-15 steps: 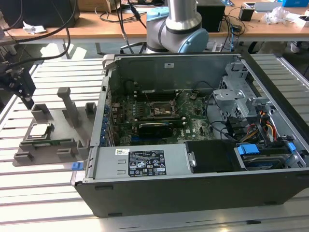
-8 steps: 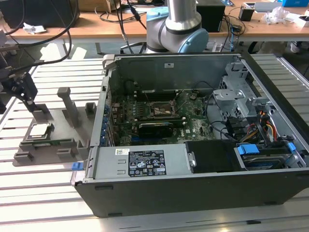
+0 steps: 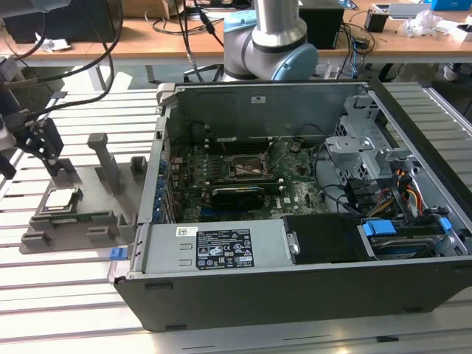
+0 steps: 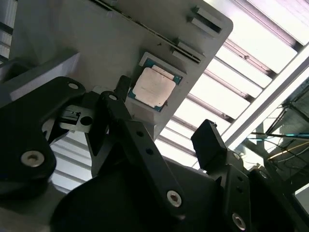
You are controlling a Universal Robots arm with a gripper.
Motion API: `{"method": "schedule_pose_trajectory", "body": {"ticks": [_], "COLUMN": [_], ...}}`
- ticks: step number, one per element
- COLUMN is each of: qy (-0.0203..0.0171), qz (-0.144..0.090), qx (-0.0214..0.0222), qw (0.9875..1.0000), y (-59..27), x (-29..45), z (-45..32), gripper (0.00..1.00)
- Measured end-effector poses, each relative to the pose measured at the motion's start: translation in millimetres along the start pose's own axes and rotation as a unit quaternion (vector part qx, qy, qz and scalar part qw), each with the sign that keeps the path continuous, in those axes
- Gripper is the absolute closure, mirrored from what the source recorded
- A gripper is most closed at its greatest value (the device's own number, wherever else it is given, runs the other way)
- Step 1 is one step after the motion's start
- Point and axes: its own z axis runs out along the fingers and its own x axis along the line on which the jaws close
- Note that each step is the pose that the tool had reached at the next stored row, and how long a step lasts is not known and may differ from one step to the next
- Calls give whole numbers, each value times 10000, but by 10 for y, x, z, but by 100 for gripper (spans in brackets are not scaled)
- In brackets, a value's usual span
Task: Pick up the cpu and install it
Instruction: 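Pick up the cpu and move it towards the insertion slot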
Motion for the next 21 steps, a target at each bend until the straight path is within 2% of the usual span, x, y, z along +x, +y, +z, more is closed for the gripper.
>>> {"method": "schedule_pose_trajectory", "body": {"ticks": [1, 21], "qy": [-1, -1], "qz": [-281, -281], "qx": [40, 41], "qw": [9996, 9996], "y": [36, 38], "x": [-1, 1], "z": [7, 143], "gripper": [22, 22]}}
